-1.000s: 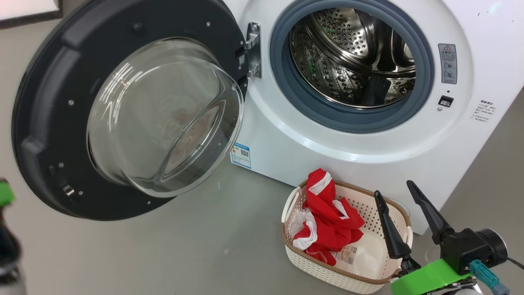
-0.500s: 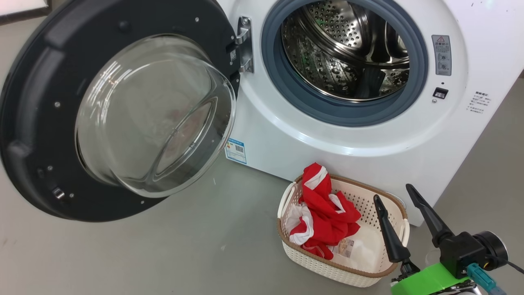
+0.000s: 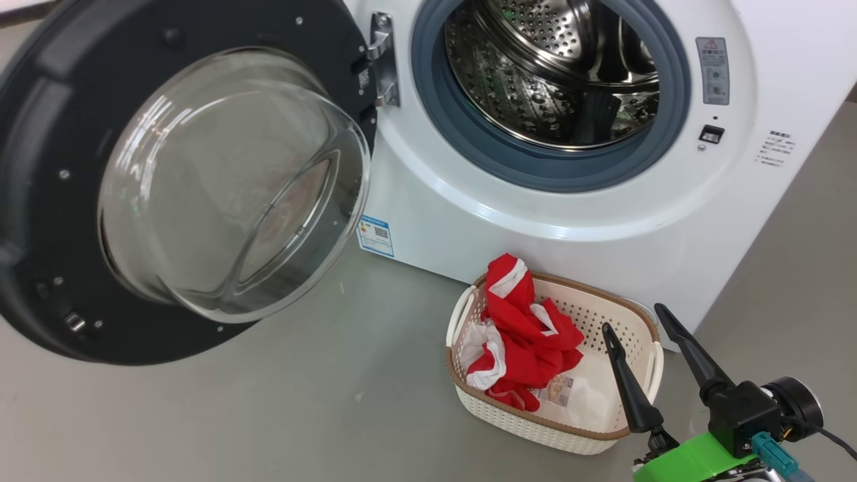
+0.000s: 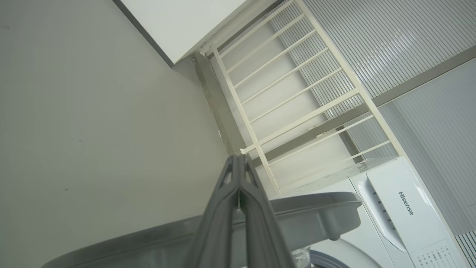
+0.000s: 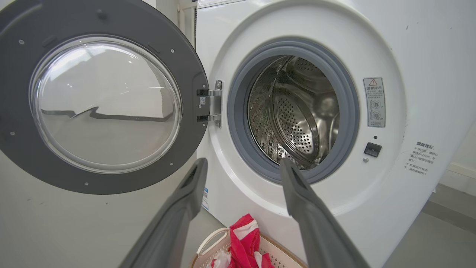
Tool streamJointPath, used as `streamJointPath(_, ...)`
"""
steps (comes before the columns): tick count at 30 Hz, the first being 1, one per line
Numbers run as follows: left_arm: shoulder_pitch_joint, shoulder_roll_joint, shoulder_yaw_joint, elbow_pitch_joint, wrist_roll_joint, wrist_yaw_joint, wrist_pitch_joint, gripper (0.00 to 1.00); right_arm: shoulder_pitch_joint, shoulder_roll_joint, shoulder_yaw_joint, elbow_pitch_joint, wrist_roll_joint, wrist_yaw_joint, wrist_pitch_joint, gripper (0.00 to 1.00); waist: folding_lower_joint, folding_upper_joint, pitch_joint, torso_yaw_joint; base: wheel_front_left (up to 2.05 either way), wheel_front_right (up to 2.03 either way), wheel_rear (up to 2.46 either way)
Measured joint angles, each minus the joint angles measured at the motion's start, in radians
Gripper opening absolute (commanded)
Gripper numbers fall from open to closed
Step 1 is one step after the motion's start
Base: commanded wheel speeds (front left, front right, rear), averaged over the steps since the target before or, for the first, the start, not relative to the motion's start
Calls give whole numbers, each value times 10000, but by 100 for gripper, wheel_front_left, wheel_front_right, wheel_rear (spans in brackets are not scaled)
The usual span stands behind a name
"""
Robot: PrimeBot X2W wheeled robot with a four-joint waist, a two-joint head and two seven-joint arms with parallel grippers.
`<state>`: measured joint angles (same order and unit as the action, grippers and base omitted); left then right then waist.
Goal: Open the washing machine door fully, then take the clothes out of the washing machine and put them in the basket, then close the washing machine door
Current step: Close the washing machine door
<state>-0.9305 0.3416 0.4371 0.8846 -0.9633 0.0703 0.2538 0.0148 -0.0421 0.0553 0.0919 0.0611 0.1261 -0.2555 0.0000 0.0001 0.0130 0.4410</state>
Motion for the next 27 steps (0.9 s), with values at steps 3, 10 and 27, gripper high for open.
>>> streamJointPath(3,1,265,-13,311,-21,-6,207,0,-8,2,59,27,0,0,0,100,0,0,33,-134,0,0,0)
streamJointPath(10,2,445,-50,813,-82,-272,750,0,-28,-2,35,31,-8,0,0,100,0,-1,188,-420,0,0,0)
streamJointPath(27,3,777,-144,1250,-600,-813,2171,0,-31,-4,27,2,-13,0,6,100,0,0,264,-581,0,0,0)
